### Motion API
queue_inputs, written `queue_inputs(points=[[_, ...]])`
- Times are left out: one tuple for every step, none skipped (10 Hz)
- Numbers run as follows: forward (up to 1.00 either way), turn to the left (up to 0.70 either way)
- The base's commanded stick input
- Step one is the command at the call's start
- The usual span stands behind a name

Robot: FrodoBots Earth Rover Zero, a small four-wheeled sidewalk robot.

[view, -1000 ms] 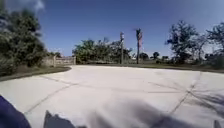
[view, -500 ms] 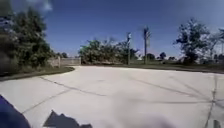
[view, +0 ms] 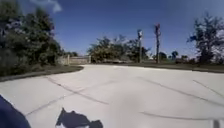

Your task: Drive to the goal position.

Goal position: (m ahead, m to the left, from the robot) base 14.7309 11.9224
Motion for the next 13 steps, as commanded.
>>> queue_inputs(points=[[0.70,0.00],[0.70,0.00],[0.70,0.00],[0.70,0.00],[0.70,0.00],[0.70,0.00],[0.70,0.00],[0.70,0.00],[0.70,0.00],[0.70,0.00],[0.70,0.00],[0.70,0.00],[0.70,0.00]])
